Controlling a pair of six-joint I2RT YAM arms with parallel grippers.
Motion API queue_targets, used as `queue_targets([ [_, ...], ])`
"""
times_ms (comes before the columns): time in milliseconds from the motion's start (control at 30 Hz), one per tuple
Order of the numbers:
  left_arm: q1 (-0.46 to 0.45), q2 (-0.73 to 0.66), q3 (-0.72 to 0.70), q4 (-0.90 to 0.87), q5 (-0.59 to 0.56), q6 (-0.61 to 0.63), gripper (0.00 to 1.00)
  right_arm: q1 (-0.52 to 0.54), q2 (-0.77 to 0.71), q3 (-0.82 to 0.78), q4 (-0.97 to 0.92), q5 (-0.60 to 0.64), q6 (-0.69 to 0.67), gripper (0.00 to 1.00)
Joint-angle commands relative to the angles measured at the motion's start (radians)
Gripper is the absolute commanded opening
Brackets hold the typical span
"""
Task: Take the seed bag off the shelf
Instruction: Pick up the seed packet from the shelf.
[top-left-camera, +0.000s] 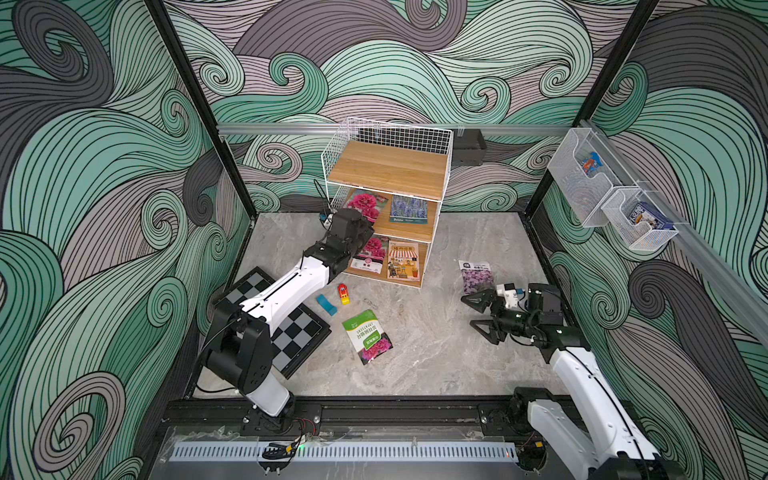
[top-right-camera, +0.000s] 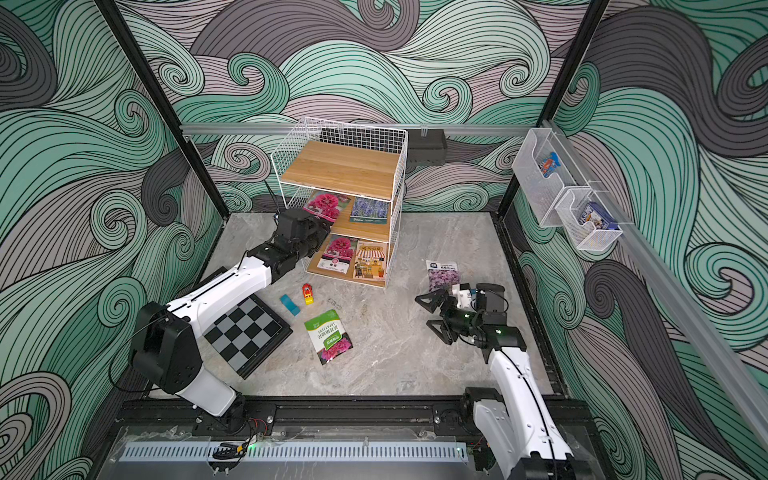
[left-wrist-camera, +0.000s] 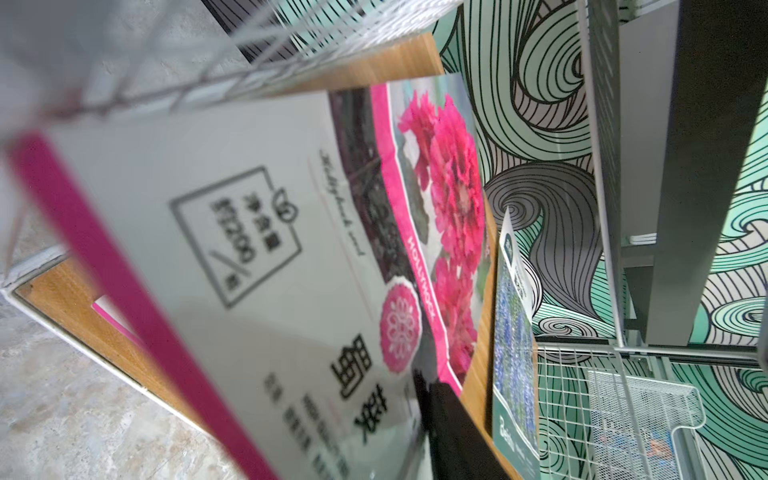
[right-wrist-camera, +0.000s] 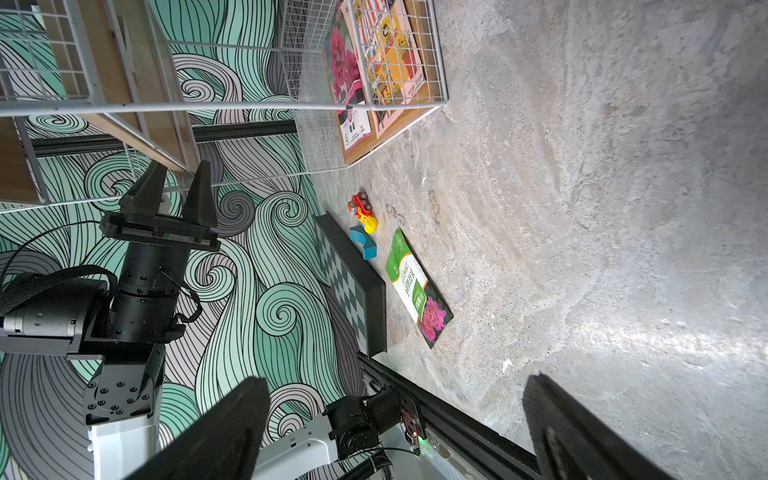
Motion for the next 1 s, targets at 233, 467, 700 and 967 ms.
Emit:
queue_targets([
  [233,0.006,-0.044,0.044,-0.073,0.107,0.016,0.19,0.005,-0.002,-0.005,-0.011,0.003,0.001,0.99],
  [467,0.004,-0.070,0.030,-0.082,0.160,-0.002,0.17,0.005,-0.015,-0.014,-0.011,0.000,0.005,0.99],
  [700,-0.001,-0.166,-0.037,-0.103,0.144,-0.037,0.00,0.005,-0.025,-0.023,-0.010,-0.001,0.009,0.99],
  [967,-0.048,-0.422,-0.118,-0.295,0.043,-0.091,0.00,0.005,-0.020,-0.009,-0.008,0.009,0.009,0.99],
])
